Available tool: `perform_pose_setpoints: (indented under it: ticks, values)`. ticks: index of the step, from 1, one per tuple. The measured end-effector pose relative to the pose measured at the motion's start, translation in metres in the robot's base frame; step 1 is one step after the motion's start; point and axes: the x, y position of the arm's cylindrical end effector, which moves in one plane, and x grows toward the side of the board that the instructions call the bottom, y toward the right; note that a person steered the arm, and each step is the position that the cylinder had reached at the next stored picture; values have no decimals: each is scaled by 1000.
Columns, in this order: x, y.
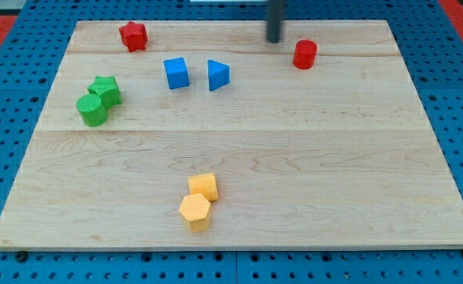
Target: Slide the red circle to the right side of the red star
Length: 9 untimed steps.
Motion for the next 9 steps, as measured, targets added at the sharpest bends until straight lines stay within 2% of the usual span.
perform_pose_setpoints:
  ticks: [1,2,3,4,5,7,8,9]
  values:
    - [23,97]
    - [62,92]
    - [36,40]
    - [48,-2]
    - [80,25]
    - [15,-70]
    - [27,-70]
    - [56,-48]
